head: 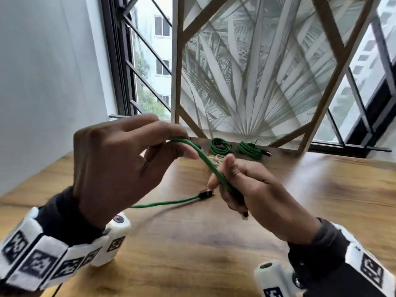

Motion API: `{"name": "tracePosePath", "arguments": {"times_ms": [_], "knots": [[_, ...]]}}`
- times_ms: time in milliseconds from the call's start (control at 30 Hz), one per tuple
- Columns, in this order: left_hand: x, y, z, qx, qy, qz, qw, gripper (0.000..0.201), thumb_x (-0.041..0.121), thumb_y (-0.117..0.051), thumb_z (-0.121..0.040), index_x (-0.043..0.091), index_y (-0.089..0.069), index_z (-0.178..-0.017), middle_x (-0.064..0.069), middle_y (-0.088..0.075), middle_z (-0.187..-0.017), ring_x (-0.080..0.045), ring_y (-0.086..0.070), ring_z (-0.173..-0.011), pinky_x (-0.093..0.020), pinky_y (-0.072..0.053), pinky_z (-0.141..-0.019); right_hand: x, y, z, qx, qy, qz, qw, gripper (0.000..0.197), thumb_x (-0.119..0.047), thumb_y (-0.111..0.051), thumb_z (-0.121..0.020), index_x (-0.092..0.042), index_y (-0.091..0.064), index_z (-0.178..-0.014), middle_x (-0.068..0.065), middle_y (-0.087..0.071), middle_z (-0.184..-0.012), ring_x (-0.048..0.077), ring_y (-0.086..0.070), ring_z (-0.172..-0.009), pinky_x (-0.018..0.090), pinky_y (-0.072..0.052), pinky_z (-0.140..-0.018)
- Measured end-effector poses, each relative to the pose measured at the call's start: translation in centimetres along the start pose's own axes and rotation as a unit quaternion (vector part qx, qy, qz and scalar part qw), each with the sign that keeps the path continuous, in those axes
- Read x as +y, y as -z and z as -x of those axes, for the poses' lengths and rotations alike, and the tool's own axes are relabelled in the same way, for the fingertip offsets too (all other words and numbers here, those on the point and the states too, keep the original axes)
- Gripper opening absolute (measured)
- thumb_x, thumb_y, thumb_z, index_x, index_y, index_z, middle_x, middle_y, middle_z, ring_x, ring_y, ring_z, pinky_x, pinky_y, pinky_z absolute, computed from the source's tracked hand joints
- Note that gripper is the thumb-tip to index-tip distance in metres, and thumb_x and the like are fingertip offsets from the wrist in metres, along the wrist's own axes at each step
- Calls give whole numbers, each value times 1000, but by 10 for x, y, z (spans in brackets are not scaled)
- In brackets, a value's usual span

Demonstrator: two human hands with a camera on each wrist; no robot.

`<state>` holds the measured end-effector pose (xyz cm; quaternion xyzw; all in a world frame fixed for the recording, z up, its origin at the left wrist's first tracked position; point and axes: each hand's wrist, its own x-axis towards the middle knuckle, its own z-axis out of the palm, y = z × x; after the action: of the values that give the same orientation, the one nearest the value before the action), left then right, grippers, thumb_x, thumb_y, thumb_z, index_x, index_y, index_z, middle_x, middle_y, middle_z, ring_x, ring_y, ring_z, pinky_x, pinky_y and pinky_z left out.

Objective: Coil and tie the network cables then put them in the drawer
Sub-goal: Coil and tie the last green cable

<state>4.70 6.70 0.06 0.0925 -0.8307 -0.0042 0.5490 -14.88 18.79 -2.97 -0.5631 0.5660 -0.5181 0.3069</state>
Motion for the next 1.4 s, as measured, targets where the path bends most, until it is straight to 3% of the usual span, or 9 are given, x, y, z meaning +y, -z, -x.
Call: {"name": "tracePosePath", "arguments": {"times_ms": [67,133,300,433,667,867,1033,1233,1400], "knots": [[1,-1,0,11,14,6,1000,27,46,-73,-99,23,-84,-92,4,-68,-70,-21,-59,-57,-41,-50,-55,-4,-9,4,-72,-42,-13,996,86,-73,-19,-93,-4,-69,-78,2,-43,-53,12,-37,-48,23,-28,-46],[0,-1,0,18,28,6,999,28,47,-69,-101,24,-84,-93,2,-70,-73,-20,-60,-59,-41,-49,-55,-6,-18,7,-132,-70,-54,987,85,-78,-17,-85,-9,-67,-76,-5,-42,-55,11,-35,-51,30,-24,-50],[-6,-7,-2,2,84,12,996,31,57,-65,-99,31,-82,-97,13,-75,-87,6,-52,-65,-28,-41,-59,-14,-24,12,-231,-106,-247,935,69,-67,-27,-97,-12,-61,-74,0,-26,-56,13,-23,-50,31,-17,-52],[-9,-13,-1,-88,138,-7,986,41,74,-53,-91,41,-78,-94,15,-71,-77,-5,-55,-67,-28,-43,-57,-22,-27,12,-270,-82,-425,860,45,-42,-33,-103,-12,-53,-76,-2,-20,-57,13,-14,-50,33,-7,-50],[-10,-18,-1,-274,189,11,943,51,82,-34,-96,49,-72,-89,6,-43,-53,-9,-44,-52,-29,-29,-50,-32,-25,12,-152,-4,-591,792,31,-26,-27,-108,-14,-49,-91,-7,-27,-64,9,-22,-54,24,-24,-56],[-8,-19,0,-391,187,7,901,54,86,-22,-91,61,-68,-105,1,-53,-61,-8,-51,-56,-25,-32,-51,-38,-13,11,-50,60,-645,760,27,-20,-29,-109,-9,-53,-102,-6,-34,-73,9,-28,-63,25,-34,-65],[-7,-21,1,-450,178,-23,875,36,75,-31,-96,66,-60,-115,23,-54,-61,3,-51,-59,-33,-36,-56,-27,21,-1,83,102,-675,726,25,-12,-35,-108,-8,-59,-103,-4,-42,-77,11,-39,-66,24,-40,-67],[-6,-26,6,-480,149,30,864,35,74,-35,-93,64,-58,-117,20,-58,-67,-10,-50,-58,-37,-49,-65,-16,43,-15,237,155,-593,754,17,-4,-42,-100,-13,-55,-93,-4,-48,-73,8,-42,-60,22,-44,-61],[-11,-27,7,-401,109,57,908,44,75,-40,-96,42,-68,-102,7,-56,-64,-10,-49,-57,-24,-36,-54,-12,38,-14,279,186,-375,864,6,-7,-52,-97,-11,-56,-95,-1,-55,-74,12,-52,-66,26,-49,-71]]}}
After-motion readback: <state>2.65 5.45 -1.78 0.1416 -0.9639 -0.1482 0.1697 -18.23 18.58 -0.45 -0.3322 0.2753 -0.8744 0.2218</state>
